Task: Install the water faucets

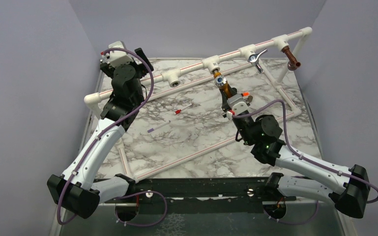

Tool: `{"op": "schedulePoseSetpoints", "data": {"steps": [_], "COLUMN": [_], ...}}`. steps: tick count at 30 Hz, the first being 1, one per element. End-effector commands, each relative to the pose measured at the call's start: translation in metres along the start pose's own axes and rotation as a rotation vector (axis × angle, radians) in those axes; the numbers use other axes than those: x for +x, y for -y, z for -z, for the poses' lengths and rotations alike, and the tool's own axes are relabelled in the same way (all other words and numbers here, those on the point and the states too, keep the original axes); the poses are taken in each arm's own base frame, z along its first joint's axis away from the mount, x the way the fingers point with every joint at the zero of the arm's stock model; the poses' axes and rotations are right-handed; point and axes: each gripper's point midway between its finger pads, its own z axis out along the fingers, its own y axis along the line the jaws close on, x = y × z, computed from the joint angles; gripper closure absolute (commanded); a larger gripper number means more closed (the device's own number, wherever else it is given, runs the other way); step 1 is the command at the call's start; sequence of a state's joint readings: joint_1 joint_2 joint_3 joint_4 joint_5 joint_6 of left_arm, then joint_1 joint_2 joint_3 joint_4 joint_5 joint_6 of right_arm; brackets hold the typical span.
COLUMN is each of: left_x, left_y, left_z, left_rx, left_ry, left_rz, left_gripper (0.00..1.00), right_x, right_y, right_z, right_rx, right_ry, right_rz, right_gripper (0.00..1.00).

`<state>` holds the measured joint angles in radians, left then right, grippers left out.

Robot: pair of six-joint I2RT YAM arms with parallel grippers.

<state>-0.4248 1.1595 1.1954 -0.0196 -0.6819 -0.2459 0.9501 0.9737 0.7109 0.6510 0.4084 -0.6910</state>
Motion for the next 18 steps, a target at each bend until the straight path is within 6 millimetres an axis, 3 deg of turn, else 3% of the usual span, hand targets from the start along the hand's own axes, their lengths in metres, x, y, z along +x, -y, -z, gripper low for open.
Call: {"op": "schedulePoseSetpoints", "data": {"steps": [1,18], "left_x": [0.1212,0.1248], "left_y": [-0.0369,-0.037], "left_z": [0.0231,0.0224], "left_rx": [-0.044,-0.042], "left_ry": [-0.366,-0.375], "left_rz": [-0.306,-0.319], "left_gripper": [0.01,0.01], "right_x": [-0.021,-0.024], "right_y": [0.0141,0.0157], "right_z": [-0.0065,-0.0076], "right_rx": [0.06,0.062], "right_ry": [0.059,0.071], "right_rz": [-0.008,0.027], "right_gripper": [0.99,0.99]}}
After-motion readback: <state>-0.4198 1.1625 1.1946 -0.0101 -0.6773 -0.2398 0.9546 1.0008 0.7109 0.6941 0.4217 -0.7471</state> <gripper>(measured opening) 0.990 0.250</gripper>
